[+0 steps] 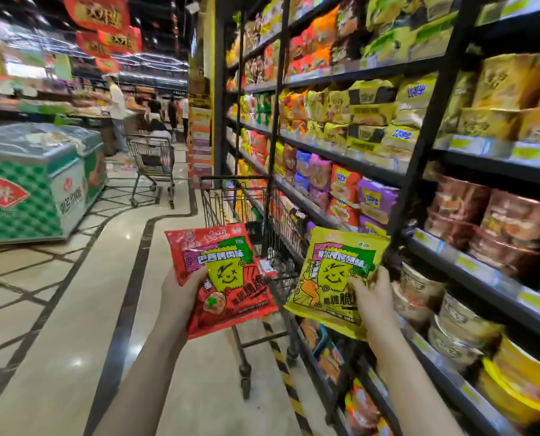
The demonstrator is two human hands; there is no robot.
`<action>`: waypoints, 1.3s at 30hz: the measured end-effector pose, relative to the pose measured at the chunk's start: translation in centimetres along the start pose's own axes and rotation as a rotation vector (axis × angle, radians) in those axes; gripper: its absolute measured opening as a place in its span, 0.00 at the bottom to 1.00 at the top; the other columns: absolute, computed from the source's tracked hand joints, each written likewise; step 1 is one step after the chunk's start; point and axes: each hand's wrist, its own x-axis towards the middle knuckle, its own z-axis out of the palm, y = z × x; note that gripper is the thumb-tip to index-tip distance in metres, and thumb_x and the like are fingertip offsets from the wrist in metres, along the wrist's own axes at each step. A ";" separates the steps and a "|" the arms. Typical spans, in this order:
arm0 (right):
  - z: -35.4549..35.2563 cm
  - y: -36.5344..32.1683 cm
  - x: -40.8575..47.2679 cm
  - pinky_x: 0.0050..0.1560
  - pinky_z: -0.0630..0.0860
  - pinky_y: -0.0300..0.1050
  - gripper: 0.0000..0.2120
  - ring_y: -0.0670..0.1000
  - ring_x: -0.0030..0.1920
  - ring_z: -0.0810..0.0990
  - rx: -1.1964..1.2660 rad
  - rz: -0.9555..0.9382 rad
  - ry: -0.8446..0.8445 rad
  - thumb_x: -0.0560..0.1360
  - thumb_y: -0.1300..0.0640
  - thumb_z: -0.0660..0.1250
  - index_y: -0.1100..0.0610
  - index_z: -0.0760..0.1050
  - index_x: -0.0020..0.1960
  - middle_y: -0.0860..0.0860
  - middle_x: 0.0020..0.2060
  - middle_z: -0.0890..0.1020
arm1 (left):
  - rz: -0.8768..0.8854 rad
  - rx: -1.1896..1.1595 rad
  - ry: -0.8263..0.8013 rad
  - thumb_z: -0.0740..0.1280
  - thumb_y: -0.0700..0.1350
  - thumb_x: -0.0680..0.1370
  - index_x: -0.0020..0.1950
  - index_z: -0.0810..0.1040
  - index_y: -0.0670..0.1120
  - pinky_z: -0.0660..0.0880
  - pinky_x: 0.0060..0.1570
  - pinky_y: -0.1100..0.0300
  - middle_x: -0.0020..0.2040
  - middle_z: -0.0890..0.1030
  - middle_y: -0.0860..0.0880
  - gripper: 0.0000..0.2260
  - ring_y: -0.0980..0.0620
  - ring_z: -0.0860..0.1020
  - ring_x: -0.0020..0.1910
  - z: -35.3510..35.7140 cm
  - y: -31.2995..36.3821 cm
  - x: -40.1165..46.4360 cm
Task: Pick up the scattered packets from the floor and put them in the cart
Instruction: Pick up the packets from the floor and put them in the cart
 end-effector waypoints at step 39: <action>42.3 35.2 71.9 0.68 0.64 0.48 0.27 0.56 0.70 0.67 -0.501 0.483 -0.631 0.77 0.59 0.63 0.60 0.59 0.74 0.57 0.70 0.68 | -0.628 0.320 0.307 0.68 0.40 0.75 0.51 0.75 0.48 0.79 0.49 0.48 0.45 0.82 0.45 0.07 0.45 0.82 0.42 17.3 -45.4 66.2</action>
